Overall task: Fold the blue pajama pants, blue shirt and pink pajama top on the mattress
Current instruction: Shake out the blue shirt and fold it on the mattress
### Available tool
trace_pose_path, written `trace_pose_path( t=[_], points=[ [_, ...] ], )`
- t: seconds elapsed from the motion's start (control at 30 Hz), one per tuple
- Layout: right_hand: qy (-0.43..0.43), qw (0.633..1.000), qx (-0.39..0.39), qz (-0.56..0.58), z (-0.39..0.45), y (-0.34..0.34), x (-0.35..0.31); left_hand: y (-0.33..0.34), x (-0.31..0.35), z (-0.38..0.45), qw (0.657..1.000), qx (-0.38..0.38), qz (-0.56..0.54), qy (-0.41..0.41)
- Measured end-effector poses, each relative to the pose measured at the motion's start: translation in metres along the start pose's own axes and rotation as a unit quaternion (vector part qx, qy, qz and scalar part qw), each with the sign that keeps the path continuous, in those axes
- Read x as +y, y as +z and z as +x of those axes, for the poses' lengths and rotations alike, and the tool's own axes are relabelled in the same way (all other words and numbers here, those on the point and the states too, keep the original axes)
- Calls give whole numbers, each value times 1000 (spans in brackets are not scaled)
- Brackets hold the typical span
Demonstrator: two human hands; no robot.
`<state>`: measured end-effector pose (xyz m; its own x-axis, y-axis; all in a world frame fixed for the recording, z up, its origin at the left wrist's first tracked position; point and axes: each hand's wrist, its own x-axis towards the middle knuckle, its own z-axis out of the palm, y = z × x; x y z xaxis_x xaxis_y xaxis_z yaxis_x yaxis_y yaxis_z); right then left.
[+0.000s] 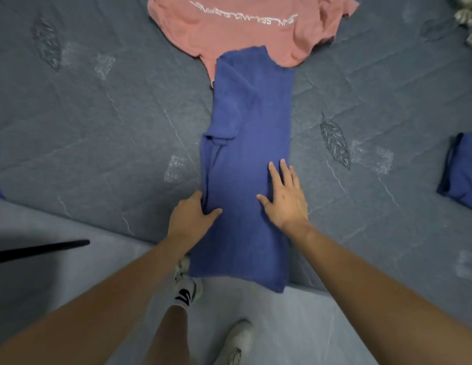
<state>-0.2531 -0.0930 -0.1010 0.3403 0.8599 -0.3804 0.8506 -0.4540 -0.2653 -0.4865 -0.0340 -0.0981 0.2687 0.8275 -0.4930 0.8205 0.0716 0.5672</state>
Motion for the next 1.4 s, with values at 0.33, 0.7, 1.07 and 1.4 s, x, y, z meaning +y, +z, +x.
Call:
trace_pose_path(
  t=[0.33,0.7,1.07,1.4],
  points=[
    [201,955,38,213,-110,32,-11,41,-38,-89,993,-8,-93,-69],
    [265,853,-101,439,-157,40,13,37,-41,-124,952,-44,-288,-97],
    [358,711,-56,602,-144,-30,-6,-8,21,-112,912,9,-342,-225],
    [390,660,-2,642,-7,-93,-28,-55,95,20,906,20,-371,-204]
  ],
)
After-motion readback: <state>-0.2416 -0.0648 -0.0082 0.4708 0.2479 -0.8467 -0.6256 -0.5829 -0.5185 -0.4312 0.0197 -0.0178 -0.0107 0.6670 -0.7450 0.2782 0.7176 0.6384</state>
